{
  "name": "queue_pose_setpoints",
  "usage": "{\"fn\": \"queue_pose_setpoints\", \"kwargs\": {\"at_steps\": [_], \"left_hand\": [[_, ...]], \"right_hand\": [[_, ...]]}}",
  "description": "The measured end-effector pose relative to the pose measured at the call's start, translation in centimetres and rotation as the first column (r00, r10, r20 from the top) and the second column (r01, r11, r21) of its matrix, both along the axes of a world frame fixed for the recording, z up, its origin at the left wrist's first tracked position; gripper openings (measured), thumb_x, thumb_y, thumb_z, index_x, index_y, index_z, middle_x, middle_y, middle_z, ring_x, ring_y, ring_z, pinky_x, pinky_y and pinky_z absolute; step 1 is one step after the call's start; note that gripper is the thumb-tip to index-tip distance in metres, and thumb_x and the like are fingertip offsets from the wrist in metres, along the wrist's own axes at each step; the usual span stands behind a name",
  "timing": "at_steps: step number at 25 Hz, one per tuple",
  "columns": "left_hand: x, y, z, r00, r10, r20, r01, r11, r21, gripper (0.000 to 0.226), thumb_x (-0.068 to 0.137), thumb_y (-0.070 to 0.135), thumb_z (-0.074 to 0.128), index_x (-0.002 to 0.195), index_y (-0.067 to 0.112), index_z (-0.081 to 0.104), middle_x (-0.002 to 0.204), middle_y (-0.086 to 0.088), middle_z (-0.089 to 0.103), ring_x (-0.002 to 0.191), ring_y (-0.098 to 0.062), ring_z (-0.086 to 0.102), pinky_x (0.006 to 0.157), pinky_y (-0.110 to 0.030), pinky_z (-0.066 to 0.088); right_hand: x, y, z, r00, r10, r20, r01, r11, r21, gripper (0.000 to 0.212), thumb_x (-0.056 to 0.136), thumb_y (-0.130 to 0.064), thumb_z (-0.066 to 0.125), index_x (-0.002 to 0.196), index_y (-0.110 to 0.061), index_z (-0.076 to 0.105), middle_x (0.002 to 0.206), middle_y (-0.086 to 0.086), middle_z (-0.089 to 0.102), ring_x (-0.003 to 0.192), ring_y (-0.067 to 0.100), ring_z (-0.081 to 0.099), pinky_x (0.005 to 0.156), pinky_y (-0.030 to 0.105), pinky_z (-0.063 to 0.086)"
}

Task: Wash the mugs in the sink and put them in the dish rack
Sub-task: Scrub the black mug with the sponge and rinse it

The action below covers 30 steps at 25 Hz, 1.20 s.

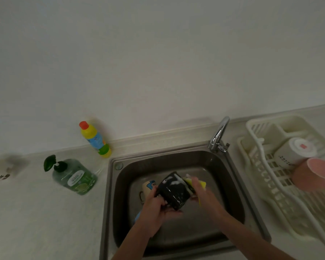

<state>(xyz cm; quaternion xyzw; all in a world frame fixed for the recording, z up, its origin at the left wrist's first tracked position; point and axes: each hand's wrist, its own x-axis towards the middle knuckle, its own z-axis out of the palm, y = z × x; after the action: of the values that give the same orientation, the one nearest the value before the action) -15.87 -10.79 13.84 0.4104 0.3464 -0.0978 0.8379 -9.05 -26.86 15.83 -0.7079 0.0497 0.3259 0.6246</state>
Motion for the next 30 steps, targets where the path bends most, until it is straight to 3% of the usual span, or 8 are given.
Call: {"fn": "queue_pose_setpoints", "kwargs": {"at_steps": [8, 11, 14, 17, 19, 21, 24, 30], "left_hand": [[0.5, -0.4, 0.7, 0.993, -0.112, -0.036, 0.118, 0.953, 0.279, 0.039, 0.090, -0.004, 0.042, 0.113, 0.024, 0.056, 0.110, -0.021, 0.063, 0.089, -0.039, 0.070, 0.068, -0.053, 0.060], [0.0, -1.2, -0.5, 0.999, 0.022, 0.041, -0.028, 0.986, 0.167, 0.038, 0.092, 0.008, 0.048, 0.125, 0.024, 0.058, 0.119, -0.023, 0.064, 0.102, -0.041, 0.067, 0.071, -0.052, 0.058], [-0.4, -0.9, -0.7, 0.994, 0.065, 0.087, -0.069, 0.997, 0.040, 0.053, 0.070, 0.014, 0.057, 0.123, 0.022, 0.060, 0.121, -0.024, 0.064, 0.106, -0.044, 0.065, 0.083, -0.072, 0.050], [-0.8, -0.2, -0.4, 0.991, 0.076, 0.111, -0.070, 0.996, -0.059, 0.066, 0.065, 0.014, 0.056, 0.131, 0.017, 0.055, 0.129, -0.029, 0.058, 0.111, -0.049, 0.061, 0.087, -0.077, 0.043], [-1.0, 0.3, -0.4, 0.986, 0.088, 0.145, -0.077, 0.994, -0.079, 0.062, 0.070, 0.011, 0.053, 0.131, 0.014, 0.053, 0.130, -0.030, 0.057, 0.111, -0.048, 0.061, 0.083, -0.071, 0.049], [-1.0, 0.4, 0.1, 0.982, 0.066, 0.178, -0.063, 0.998, -0.024, 0.052, 0.076, 0.010, 0.052, 0.127, 0.012, 0.053, 0.125, -0.027, 0.060, 0.104, -0.039, 0.064, 0.077, -0.055, 0.055], [-0.7, 0.5, 0.8, 0.981, -0.011, 0.195, -0.010, 0.994, 0.107, 0.042, 0.079, 0.018, 0.052, 0.120, 0.012, 0.057, 0.116, -0.024, 0.066, 0.099, -0.033, 0.065, 0.074, -0.045, 0.056], [0.4, 2.1, 1.3, 0.966, 0.088, 0.243, -0.121, 0.985, 0.124, 0.055, 0.067, 0.014, 0.055, 0.121, 0.008, 0.046, 0.126, -0.028, 0.053, 0.100, -0.040, 0.065, 0.072, -0.058, 0.056]], "right_hand": [[-1.9, 1.4, -0.2, 0.997, -0.071, 0.038, 0.066, 0.990, 0.127, 0.057, 0.096, -0.029, 0.060, 0.144, -0.038, 0.031, 0.122, -0.005, 0.057, 0.107, 0.007, 0.059, 0.085, 0.023, 0.056], [-2.2, 2.2, -0.8, 0.994, -0.108, -0.004, 0.108, 0.991, 0.081, 0.056, 0.095, -0.038, 0.060, 0.145, -0.036, 0.036, 0.130, 0.003, 0.057, 0.111, 0.015, 0.061, 0.089, 0.035, 0.057], [-2.2, 2.9, -0.3, 0.998, -0.070, -0.010, 0.070, 0.995, 0.074, 0.045, 0.098, -0.036, 0.056, 0.137, -0.042, 0.034, 0.123, -0.001, 0.058, 0.105, 0.010, 0.061, 0.072, 0.020, 0.054], [-2.0, 2.3, -0.6, 0.981, 0.101, 0.164, -0.101, 0.995, -0.007, 0.057, 0.099, -0.042, 0.050, 0.150, -0.037, 0.025, 0.147, 0.003, 0.041, 0.123, 0.010, 0.051, 0.091, 0.026, 0.053], [-1.5, 1.5, -0.3, 0.828, 0.372, 0.419, -0.296, 0.926, -0.235, 0.067, 0.098, -0.057, 0.041, 0.154, -0.042, 0.007, 0.162, -0.013, 0.009, 0.144, 0.007, 0.019, 0.113, 0.034, 0.038], [-1.0, 1.3, 0.4, 0.482, 0.639, 0.600, -0.370, 0.769, -0.522, 0.071, 0.096, -0.062, 0.034, 0.153, -0.045, -0.005, 0.159, -0.025, -0.019, 0.148, 0.005, -0.010, 0.117, 0.028, 0.020], [0.2, 1.8, 1.6, 0.217, 0.741, 0.636, -0.383, 0.663, -0.643, 0.068, 0.097, -0.062, 0.028, 0.155, -0.040, 0.002, 0.160, -0.023, -0.021, 0.148, 0.010, -0.025, 0.115, 0.028, 0.005], [2.6, 0.9, 0.2, 0.554, 0.597, 0.580, -0.451, 0.801, -0.393, 0.065, 0.087, -0.080, 0.024, 0.143, -0.066, -0.004, 0.164, -0.018, -0.003, 0.149, 0.004, 0.002, 0.119, 0.035, 0.029]]}}
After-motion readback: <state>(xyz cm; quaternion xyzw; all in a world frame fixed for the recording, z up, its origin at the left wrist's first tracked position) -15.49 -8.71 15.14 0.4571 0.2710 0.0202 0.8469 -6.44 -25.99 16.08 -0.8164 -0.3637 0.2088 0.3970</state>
